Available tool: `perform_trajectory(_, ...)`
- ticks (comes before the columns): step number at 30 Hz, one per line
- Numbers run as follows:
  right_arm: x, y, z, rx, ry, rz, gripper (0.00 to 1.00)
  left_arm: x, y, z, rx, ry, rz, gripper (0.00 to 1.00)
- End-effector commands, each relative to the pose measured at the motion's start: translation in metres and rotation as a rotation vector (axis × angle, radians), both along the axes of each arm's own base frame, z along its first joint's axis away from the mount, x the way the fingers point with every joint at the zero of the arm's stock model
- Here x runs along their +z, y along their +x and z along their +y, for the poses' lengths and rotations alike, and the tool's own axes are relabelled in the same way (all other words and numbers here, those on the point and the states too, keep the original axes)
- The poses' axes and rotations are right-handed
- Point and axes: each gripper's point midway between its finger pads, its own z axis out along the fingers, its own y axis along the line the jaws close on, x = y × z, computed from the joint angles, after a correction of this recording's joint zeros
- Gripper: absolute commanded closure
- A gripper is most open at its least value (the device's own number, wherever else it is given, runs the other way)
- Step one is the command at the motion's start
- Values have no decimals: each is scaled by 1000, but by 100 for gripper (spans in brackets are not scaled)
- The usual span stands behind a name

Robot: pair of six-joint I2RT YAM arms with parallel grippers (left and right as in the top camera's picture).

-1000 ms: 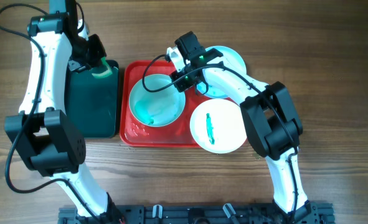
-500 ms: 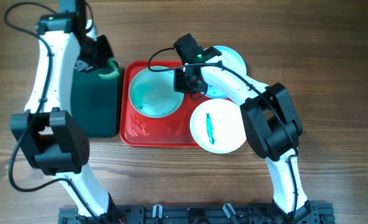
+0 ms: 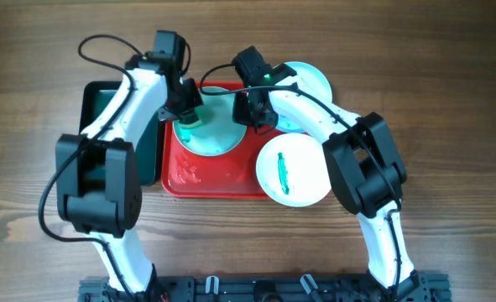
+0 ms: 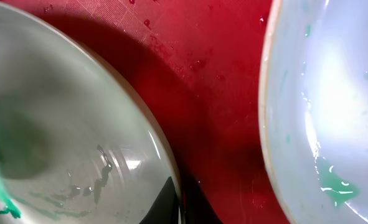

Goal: Clean dirty plates on tray and stack at the side
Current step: 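Scrub the left plate again with the sponge in the left gripper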

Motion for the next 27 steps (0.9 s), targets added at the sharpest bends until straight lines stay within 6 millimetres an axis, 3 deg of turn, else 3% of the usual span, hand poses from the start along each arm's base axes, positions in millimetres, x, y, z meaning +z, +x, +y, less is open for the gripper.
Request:
perform_trajectory(1,-16,7,-25,-44,-89,-7,96,-16,-5,16,97,119,-32,96)
perform_trajectory(6,-16,8,-24,-34,-88,-12,96,-30,-11,13,86,124,-34,96)
perform_trajectory(9,-16,9,-23,-22,-86,-21,96,-33,-25,6,40,97,25,96)
perform_trajectory(14,-16,8,-22,-17,-80,-18,96,-30,-61,-45,-207,-173,160,96)
perform_trajectory(18,-15,9,-21,-16,-74,-19,96,-24,-76,-62,-334,-283,190,96)
perform_trajectory(23,-15,7,-18,8,-58,-13,96,-24,-58,-64,-348,-268,112,96)
perform_trajectory(27,-15,7,-18,14,-59,-14,96,-32,-50,-37,-320,-101,98,96)
